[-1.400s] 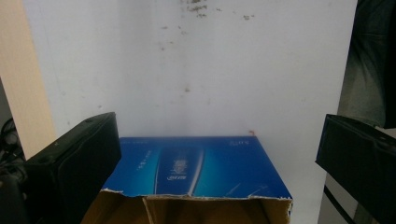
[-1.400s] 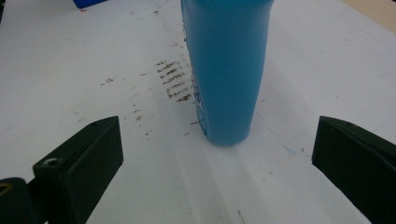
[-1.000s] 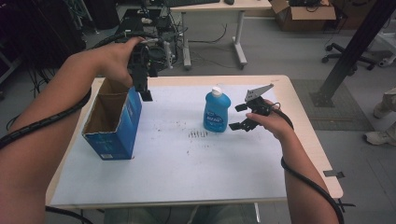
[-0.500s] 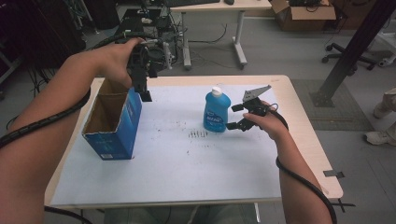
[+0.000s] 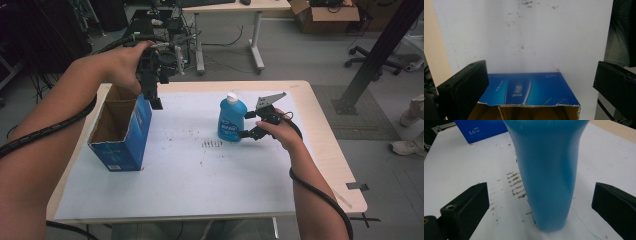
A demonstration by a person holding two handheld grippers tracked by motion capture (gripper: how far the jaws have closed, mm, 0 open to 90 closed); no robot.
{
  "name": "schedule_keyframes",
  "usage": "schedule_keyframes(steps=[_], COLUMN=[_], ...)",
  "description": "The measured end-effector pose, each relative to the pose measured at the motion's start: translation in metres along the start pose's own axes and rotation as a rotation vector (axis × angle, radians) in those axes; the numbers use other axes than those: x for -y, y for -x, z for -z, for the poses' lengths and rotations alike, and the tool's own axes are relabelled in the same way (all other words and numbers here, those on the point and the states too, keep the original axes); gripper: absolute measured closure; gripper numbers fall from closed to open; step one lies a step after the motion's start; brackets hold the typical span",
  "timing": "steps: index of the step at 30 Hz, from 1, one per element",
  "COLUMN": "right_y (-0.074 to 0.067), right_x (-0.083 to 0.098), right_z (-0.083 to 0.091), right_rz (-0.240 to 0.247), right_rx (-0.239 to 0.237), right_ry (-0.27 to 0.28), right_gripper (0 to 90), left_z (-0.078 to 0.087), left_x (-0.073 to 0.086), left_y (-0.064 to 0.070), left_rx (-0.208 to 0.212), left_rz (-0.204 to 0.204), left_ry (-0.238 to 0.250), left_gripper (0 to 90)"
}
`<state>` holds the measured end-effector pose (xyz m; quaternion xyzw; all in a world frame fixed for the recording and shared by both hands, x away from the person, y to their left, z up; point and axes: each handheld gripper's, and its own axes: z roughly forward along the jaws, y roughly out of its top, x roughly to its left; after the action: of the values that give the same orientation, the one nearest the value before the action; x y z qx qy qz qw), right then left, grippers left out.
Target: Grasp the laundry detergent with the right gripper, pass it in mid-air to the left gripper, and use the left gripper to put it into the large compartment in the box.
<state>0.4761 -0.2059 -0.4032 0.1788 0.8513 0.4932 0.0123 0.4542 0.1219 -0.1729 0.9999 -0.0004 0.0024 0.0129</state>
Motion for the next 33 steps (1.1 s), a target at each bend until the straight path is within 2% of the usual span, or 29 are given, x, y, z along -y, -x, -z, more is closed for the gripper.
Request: schedule_keyframes(steps=[7, 18, 22, 33], right_y=[0.001, 0.002, 0.001, 0.001], right_x=[0.002, 0.006, 0.006, 0.007], right_z=[-0.008, -0.011, -0.014, -0.020], right_rz=[-0.005, -0.005, 0.003, -0.001], right_rx=[0.000, 0.001, 0.012, 0.026], right_ry=[0.027, 0.062, 0.088, 0.113], right_gripper=[1.1, 0.9, 0.6, 0.4], left_z=[0.000, 0.000, 0.000, -0.001], left_x=[0.001, 0.002, 0.001, 0.002], left_y=[0.001, 0.003, 0.003, 0.004], left_rx=[-0.002, -0.003, -0.003, -0.002], left_rz=[-0.001, -0.005, -0.006, -0.007], left_ry=[0.005, 0.008, 0.011, 0.011], left_gripper=[0.3, 0.3, 0.4, 0.3])
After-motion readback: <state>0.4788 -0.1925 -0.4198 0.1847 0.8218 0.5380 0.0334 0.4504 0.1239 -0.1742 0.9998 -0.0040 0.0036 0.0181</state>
